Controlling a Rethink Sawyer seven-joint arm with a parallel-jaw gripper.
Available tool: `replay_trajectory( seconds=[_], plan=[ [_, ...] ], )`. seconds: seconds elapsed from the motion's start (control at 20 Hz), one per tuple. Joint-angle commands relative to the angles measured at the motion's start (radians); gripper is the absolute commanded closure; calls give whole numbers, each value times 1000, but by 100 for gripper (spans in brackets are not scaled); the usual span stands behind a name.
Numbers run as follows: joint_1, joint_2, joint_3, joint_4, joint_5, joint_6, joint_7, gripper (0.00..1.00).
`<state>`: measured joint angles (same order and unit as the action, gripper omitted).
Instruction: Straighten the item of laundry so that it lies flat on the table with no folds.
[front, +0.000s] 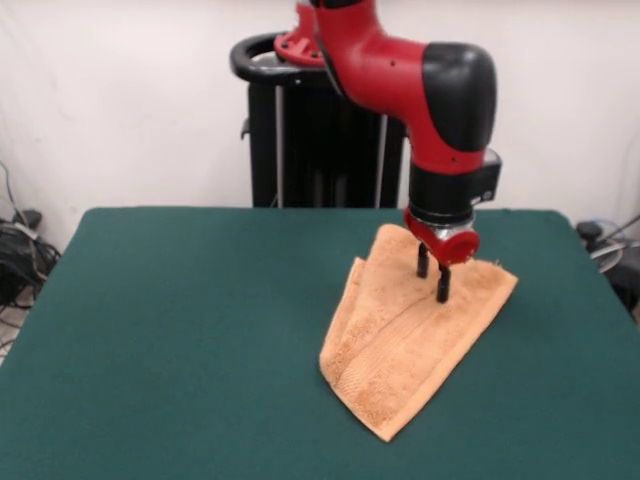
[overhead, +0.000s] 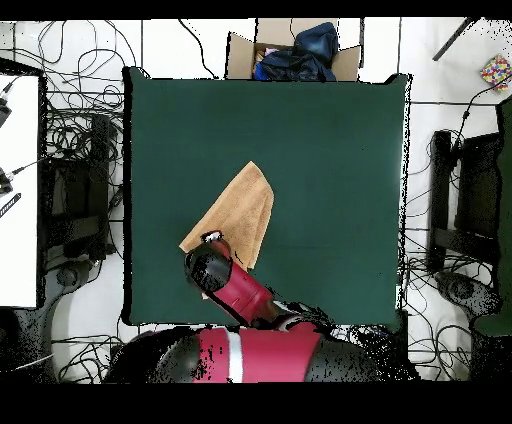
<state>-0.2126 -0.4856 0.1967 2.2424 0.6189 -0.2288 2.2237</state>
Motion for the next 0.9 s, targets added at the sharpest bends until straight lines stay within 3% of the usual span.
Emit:
replay_trajectory(
  seconds=[0.05,0.5,0.8,0.9],
  plan=[
    [-2,80,197,-41,22,-24,395,0],
    [19,107,248,-56,20,-119,509,0],
    [10,105,237,-53,-2,-100,485,0],
    [42,82,199,-50,35,-64,450,0]
  ],
)
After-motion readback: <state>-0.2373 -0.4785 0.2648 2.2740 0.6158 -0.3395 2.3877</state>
